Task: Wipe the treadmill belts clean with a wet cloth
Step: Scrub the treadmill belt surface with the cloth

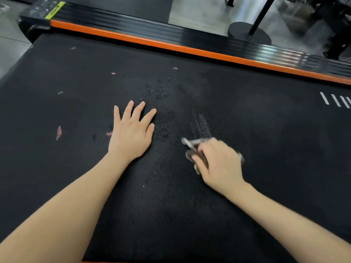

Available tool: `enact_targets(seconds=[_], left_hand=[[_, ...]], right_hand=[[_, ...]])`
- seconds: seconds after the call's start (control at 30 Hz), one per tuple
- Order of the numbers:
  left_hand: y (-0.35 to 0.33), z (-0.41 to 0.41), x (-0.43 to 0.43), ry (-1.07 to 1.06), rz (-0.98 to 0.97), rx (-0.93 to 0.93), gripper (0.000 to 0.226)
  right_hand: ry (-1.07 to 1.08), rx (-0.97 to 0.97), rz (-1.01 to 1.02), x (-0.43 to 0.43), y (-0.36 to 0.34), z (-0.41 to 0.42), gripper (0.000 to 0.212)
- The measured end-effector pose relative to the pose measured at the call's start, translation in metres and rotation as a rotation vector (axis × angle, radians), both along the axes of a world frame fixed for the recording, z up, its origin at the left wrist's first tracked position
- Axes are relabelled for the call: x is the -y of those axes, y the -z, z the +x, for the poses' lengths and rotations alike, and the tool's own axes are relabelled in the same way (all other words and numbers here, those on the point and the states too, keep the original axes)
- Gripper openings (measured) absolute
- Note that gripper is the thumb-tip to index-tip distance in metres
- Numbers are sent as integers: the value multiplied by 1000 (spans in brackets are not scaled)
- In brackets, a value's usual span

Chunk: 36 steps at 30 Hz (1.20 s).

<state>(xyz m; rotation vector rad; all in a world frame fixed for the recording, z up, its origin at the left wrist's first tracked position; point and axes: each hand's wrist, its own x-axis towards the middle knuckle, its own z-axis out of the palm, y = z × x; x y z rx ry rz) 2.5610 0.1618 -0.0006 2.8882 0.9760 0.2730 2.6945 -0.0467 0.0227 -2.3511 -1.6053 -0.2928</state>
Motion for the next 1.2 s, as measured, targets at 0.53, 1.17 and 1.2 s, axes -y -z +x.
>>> enact_targets(seconds=[0.53,1.17,1.2], left_hand=[[0,0,0,-6,-2,2,61],[6,-1,-4,13,-9,35,61],[5,-1,-4,11,-8,32,60]], right_hand=[[2,40,37,-73,7,36,46],[194,9,-59,-123,-2,60,30],[163,3,-62,-102,-1,54,28]])
